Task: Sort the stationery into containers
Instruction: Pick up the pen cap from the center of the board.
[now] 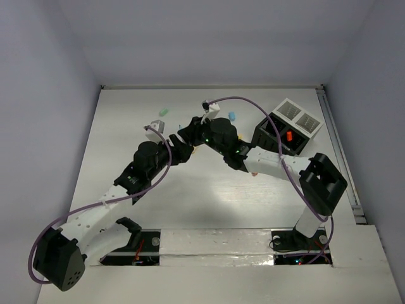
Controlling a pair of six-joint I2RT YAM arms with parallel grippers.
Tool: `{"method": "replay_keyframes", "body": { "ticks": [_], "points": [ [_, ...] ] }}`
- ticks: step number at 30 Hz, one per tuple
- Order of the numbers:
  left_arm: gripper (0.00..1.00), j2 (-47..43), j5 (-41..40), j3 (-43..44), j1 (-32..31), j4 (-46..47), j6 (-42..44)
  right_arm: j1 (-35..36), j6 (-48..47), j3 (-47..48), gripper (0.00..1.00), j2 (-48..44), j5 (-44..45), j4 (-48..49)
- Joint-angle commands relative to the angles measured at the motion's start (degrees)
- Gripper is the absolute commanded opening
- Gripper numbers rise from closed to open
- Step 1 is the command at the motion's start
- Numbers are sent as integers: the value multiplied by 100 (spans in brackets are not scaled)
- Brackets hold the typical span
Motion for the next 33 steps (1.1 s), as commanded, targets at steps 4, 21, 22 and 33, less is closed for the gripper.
{"method": "replay_keyframes", "body": {
  "ticks": [4,21,22,33],
  "points": [
    [40,108,-108,-28,-25,884,11,56,203,-80,23,-117,-428,321],
    [0,-84,-187,-256,-77,1043,90,-5,414,-132,24,-134,-554,365],
    [0,-137,-187,-300,-77,1043,142,-5,388,-124,25,-160,-553,313],
    [0,-1016,577,-1828,-77,1701,204,-1463,845,-396,77,-626,-2653,146]
  ]
}}
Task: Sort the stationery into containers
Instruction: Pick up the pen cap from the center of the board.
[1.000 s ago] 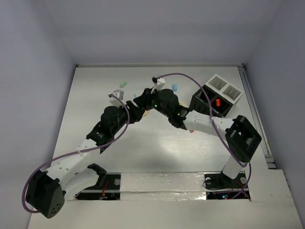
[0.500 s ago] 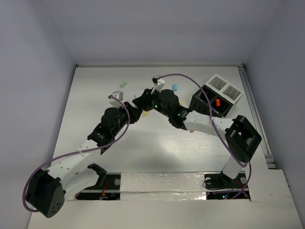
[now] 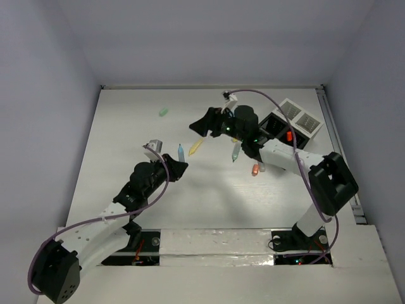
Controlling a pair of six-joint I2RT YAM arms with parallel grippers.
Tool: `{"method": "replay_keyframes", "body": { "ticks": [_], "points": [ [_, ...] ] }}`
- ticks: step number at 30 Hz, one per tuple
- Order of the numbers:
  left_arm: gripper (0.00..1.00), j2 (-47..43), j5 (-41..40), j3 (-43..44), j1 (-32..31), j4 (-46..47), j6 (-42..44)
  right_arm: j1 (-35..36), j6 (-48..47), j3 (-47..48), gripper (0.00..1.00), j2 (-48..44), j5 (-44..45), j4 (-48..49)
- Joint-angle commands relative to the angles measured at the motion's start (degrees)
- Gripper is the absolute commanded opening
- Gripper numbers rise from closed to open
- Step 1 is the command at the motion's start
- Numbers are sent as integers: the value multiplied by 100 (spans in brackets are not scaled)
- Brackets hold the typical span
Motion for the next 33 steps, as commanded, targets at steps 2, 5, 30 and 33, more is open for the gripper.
{"method": "replay_keyframes", "body": {
  "ticks": [2,5,30,33],
  "points": [
    [0,-319,469,-374,-16,740,170,-592,130,-151,75,-419,-794,41],
    [0,-478,592,-524,-68,951,275,-1084,-71,-12,41,-201,-654,-520],
    [0,-1058,900,-981,-174,1356,697,-1296,-2164,5411,68,4098,3785,-5506],
    [0,-1041,935,-990,-174,1382,688,-1349,-2296,5613,68,4335,3890,-5610]
  ]
}}
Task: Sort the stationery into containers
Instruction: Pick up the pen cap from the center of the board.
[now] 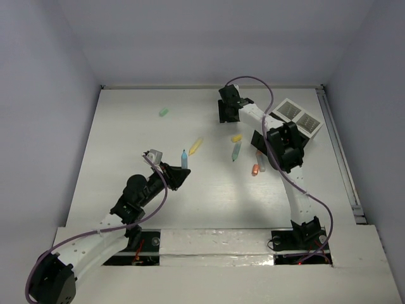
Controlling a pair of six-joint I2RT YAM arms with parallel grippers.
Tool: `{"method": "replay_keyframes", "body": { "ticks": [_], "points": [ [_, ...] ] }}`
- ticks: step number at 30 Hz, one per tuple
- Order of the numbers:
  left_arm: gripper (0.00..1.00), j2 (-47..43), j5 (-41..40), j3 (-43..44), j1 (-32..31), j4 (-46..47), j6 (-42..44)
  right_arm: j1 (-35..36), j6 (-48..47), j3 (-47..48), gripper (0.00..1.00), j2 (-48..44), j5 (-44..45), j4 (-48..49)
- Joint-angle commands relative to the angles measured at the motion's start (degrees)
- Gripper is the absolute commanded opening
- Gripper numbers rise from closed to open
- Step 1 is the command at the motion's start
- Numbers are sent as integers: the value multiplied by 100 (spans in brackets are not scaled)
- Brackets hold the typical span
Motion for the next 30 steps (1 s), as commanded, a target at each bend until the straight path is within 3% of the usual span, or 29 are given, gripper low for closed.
{"method": "replay_keyframes", "body": {
  "ticks": [1,5,8,12,15,19,23,30],
  "points": [
    [0,-48,141,-32,-21,392,61,-55,-246,573,68,161,326,-284],
    [0,57,133,-15,-21,427,70,-169,-378,540,64,293,89,-83],
    [0,119,98,-6,-21,428,96,-222,-474,557,53,364,-78,-57],
    [0,136,19,11,-21,419,122,-222,-764,6,21,-56,-342,732],
    [0,189,1,11,-21,427,131,-222,-966,-557,10,-452,-482,1190],
    [0,215,10,29,-21,436,140,-91,-1247,-1312,8,-1278,-1061,1648],
    [0,137,-113,55,-21,305,140,233,-985,-2182,9,-2192,-1773,1396],
    [0,-425,-596,38,-21,-99,88,1427,-238,-4451,10,-3652,-1704,1640]
  ]
}}
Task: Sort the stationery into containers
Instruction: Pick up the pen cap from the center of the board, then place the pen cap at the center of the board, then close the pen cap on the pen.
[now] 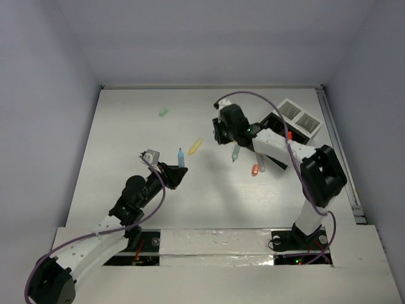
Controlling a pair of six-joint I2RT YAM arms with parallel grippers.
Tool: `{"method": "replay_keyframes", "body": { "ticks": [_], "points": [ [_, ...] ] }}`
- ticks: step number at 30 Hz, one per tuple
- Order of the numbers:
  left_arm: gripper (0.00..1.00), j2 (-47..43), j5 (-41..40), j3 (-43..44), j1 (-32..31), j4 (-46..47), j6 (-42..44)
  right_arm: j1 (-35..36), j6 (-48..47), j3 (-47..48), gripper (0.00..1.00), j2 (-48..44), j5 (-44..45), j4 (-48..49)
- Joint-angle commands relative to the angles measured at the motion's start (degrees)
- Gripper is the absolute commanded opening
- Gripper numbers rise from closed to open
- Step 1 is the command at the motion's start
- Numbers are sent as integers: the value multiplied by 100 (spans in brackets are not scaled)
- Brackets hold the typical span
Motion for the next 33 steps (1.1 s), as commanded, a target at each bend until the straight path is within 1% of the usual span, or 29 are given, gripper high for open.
{"method": "replay_keyframes", "body": {
  "ticks": [1,3,4,5,7,11,13,14,15,17,18,21,22,24,26,27,28,29,30,31,33],
  "points": [
    [0,-395,-382,20,-21,-56,37,721,385,-865,10,-376,-249,110],
    [0,-658,-514,20,-21,-170,28,1046,412,-1356,10,-666,-240,66],
    [0,-729,-576,-6,-21,-214,11,1387,430,-1507,10,-745,-266,57],
    [0,-791,-629,-15,-21,-258,11,1547,412,-1657,10,-868,-266,57],
    [0,-879,-691,-24,-21,-329,11,1890,447,-1981,10,-939,-205,-30],
    [0,-862,-726,-6,-21,-329,20,2032,456,-2440,10,-1141,-38,13],
    [0,-801,-744,-6,-21,-320,20,2032,404,-2537,19,-1186,110,5],
    [0,-774,-735,-15,-21,-303,20,2032,369,-2589,25,-1177,172,-13],
    [0,-731,-726,-15,-21,-294,28,2032,325,-2590,37,-1159,243,-39],
    [0,-686,-726,-6,-21,-259,37,2032,263,-2564,48,-1142,331,-57],
    [0,-669,-717,-6,-21,-250,37,2032,245,-2546,58,-1142,322,-57],
    [0,-651,-744,-6,-21,-250,46,2032,236,-2301,73,-1159,515,-373],
    [0,-651,-752,-6,-21,-250,46,2032,245,-2256,74,-1212,507,-443],
    [0,-651,-770,-6,-21,-259,46,2032,306,-2186,75,-1492,420,-619],
    [0,-642,-788,-15,-21,-250,46,2032,421,-2238,74,-1747,8,-567],
    [0,-625,-788,-6,-21,-250,46,2032,482,-2290,65,-1957,-194,-497],
    [0,-607,-788,-15,-21,-224,55,2032,630,-2439,58,-2029,-762,-270],
    [0,-598,-779,-6,-21,-215,55,2032,702,-2519,53,-2064,-1037,-155],
    [0,-572,-787,-6,-21,-215,55,2085,772,-2580,39,-2038,-1205,-84],
    [0,-555,-788,-6,-21,-215,55,2085,920,-2685,35,-2003,-1355,47],
    [0,-537,-796,-6,-21,-215,55,2085,992,-2809,34,-1933,-1426,136]
  ]
}}
